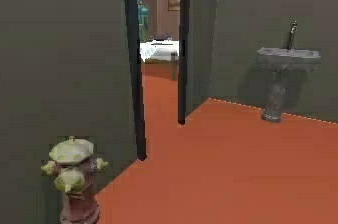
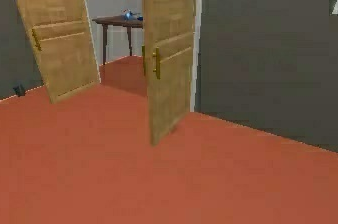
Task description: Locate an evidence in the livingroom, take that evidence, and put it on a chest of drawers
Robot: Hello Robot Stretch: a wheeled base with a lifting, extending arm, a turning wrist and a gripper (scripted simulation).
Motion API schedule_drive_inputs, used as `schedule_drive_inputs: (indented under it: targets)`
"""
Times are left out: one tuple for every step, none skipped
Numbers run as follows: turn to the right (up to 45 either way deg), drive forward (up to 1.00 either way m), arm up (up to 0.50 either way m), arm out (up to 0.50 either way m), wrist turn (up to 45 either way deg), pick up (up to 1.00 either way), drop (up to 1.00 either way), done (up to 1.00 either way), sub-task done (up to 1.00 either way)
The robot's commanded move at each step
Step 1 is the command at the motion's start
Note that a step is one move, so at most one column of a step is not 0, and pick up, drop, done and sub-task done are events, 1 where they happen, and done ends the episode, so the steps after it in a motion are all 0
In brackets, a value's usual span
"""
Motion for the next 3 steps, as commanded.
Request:
schedule_drive_inputs:
  targets:
    - [45.0, 0.0, 0.0, 0.0, 0.0, 0.0, 0.0, 0.0, 0.0]
    - [15.0, 0.0, 0.0, 0.0, 0.0, 0.0, 0.0, 0.0, 0.0]
    - [0.0, 1.0, 0.0, 0.0, 0.0, 0.0, 0.0, 0.0, 0.0]
